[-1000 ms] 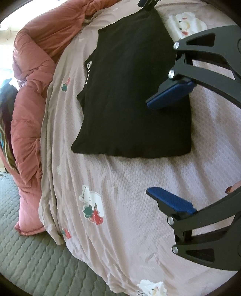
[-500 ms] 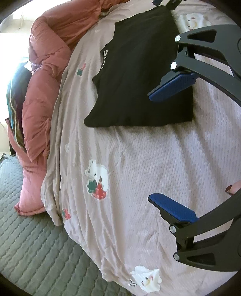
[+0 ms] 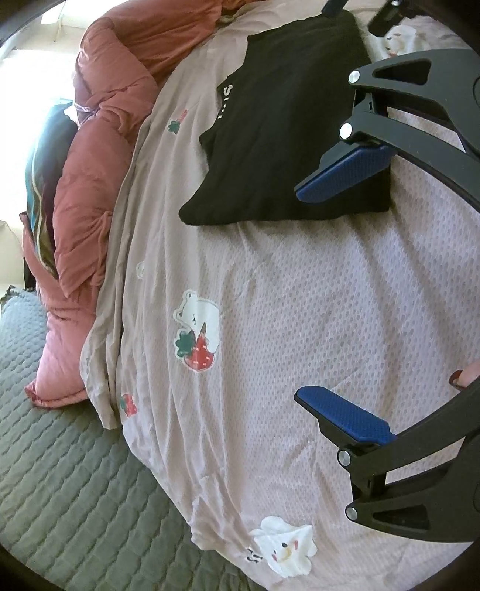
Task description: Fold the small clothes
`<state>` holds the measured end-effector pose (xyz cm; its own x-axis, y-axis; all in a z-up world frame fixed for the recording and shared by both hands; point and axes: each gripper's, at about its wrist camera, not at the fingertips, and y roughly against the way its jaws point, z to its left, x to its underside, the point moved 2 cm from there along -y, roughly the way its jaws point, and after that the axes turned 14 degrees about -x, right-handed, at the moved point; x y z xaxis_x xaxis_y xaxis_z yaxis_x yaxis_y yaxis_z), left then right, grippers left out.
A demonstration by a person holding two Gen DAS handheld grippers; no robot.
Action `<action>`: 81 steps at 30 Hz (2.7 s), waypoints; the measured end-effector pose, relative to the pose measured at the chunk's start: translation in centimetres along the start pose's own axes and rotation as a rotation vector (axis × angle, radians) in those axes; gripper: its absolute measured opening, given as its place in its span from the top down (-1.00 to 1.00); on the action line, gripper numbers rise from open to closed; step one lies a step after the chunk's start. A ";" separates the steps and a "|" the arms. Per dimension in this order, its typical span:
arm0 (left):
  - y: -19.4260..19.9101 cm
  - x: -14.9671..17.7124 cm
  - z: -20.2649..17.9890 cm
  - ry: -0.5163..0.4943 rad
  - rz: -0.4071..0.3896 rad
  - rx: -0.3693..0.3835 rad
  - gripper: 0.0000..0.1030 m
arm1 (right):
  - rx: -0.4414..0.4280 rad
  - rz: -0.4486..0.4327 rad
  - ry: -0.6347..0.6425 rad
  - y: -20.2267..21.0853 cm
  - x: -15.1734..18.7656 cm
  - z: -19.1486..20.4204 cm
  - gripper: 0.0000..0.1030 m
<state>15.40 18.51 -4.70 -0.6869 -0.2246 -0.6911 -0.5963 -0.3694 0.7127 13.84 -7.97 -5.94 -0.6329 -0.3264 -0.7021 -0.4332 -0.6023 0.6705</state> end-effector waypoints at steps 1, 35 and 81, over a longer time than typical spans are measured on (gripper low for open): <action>-0.1 0.0 0.1 0.003 -0.001 -0.002 -0.81 | -0.004 0.005 0.011 -0.4 -0.2 0.4 -0.77; -3.6 -0.9 0.8 0.011 0.035 -0.068 -0.81 | 0.111 0.120 0.394 -12.8 -2.3 8.2 -0.84; -7.8 -3.7 -8.9 0.209 0.362 0.538 0.10 | -0.178 -0.111 0.072 -5.8 -3.6 2.6 0.81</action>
<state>26.32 14.20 -8.77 -0.8195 -0.4393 -0.3679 -0.5047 0.2493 0.8265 16.94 -1.43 -6.66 -0.5379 -0.2983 -0.7885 -0.3736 -0.7541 0.5401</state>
